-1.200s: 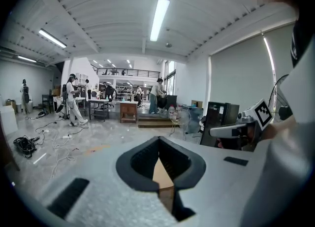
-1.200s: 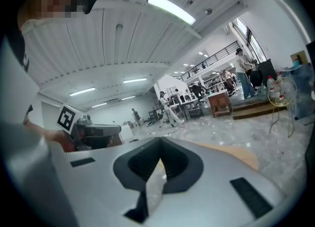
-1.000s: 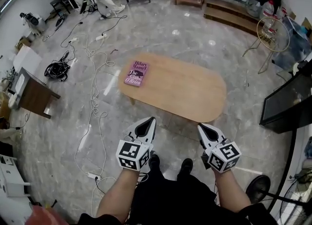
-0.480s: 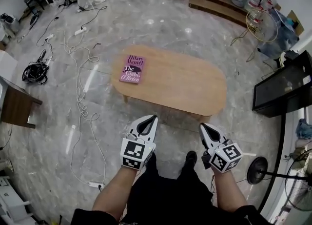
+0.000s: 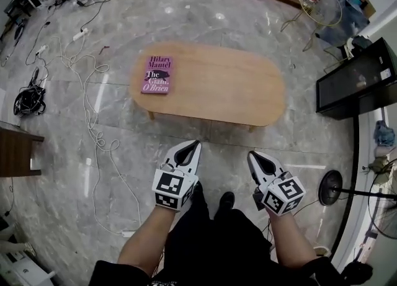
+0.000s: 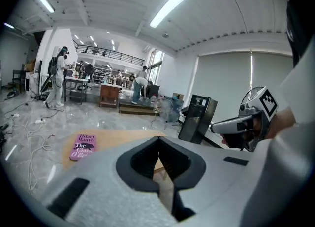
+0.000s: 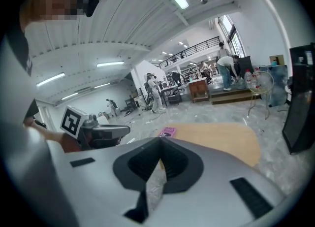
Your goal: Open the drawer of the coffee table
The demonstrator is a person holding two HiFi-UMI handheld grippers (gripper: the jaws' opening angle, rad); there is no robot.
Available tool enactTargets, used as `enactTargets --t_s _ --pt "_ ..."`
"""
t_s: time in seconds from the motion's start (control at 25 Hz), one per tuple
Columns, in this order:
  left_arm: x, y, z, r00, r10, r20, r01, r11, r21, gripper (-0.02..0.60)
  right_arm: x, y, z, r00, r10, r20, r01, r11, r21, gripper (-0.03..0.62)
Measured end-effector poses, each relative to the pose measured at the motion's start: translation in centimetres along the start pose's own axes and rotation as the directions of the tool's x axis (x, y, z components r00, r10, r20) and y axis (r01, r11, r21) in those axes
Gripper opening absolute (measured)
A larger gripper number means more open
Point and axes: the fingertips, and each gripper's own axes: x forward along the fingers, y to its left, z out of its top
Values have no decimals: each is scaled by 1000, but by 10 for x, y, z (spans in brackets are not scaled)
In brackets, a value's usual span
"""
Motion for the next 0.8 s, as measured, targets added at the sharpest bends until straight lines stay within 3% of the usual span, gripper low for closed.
enactTargets --t_s 0.16,0.48,0.64,0.8 --pt "27 -16 -14 998 -60 -34 59 998 -32 9 -7 -16 -22 999 -33 1 32 998 59 6" --pt "65 -82 -26 992 -103 -76 109 992 70 9 -49 -73 -41 995 -72 70 67 995 76 6" --pt "85 -113 -47 992 -90 -85 97 992 86 9 -82 -117 -48 980 -160 119 149 984 99 6" --pt "106 -123 -57 992 -89 -91 95 993 67 9 -91 -139 -69 983 -171 71 163 981 109 6"
